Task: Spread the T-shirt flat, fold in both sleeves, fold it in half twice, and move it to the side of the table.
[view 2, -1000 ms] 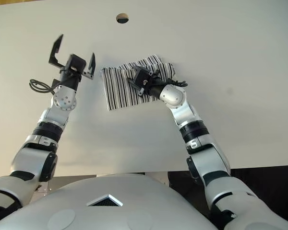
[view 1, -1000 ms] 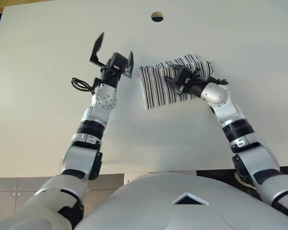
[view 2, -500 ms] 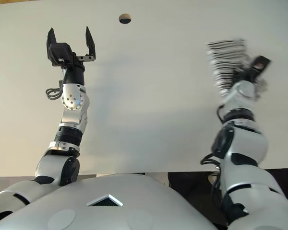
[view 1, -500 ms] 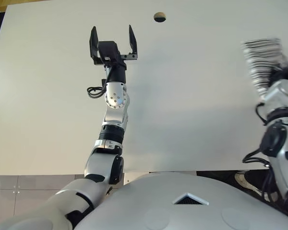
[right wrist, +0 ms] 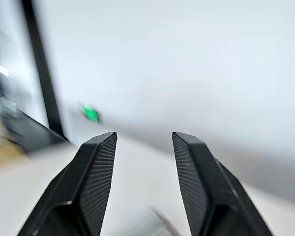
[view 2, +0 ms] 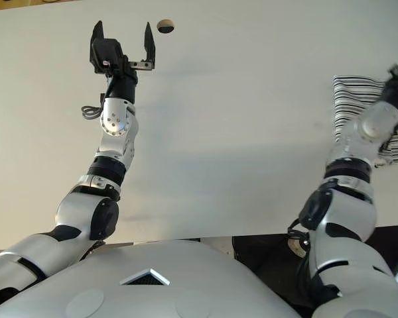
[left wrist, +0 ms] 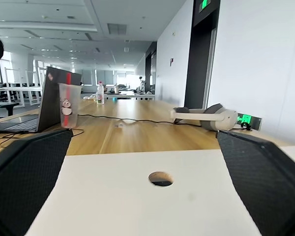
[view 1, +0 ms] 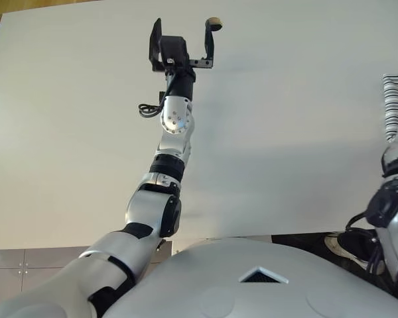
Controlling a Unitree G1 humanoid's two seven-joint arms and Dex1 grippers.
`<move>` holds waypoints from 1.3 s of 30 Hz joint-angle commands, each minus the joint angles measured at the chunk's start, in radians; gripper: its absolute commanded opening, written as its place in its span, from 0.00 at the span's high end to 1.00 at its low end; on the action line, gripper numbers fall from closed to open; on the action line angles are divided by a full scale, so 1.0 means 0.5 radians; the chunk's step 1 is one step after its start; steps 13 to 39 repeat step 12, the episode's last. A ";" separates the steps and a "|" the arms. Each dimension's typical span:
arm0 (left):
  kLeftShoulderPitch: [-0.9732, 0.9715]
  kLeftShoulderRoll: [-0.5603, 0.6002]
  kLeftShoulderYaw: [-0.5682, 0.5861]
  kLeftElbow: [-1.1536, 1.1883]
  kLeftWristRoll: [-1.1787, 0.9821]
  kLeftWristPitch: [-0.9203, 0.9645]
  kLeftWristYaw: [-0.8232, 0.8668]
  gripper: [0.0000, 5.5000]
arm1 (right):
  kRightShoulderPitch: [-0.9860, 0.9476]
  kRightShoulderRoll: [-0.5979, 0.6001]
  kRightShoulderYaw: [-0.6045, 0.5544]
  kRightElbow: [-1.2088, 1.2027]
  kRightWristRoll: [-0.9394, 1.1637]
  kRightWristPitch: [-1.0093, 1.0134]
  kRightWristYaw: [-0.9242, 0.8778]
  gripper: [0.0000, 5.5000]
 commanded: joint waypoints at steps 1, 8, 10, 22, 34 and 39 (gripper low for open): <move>-0.052 -0.004 -0.002 0.154 0.091 -0.227 0.080 0.00 | 0.156 0.425 0.535 -0.328 -0.699 -0.271 -0.286 0.62; 0.199 0.007 -0.066 0.202 0.299 -0.520 0.242 0.00 | 0.433 0.485 0.835 -0.071 -1.135 -0.390 -0.623 0.59; 0.276 0.002 -0.084 0.110 0.339 -0.563 0.268 0.00 | 0.508 0.459 0.856 -0.147 -1.129 -0.440 -0.597 0.53; 0.371 -0.021 -0.103 0.001 0.343 -0.571 0.254 0.00 | 0.611 0.443 0.859 -0.259 -1.078 -0.494 -0.543 0.46; 0.371 -0.021 -0.103 0.001 0.343 -0.571 0.254 0.00 | 0.611 0.443 0.859 -0.259 -1.078 -0.494 -0.543 0.46; 0.371 -0.021 -0.103 0.001 0.343 -0.571 0.254 0.00 | 0.611 0.443 0.859 -0.259 -1.078 -0.494 -0.543 0.46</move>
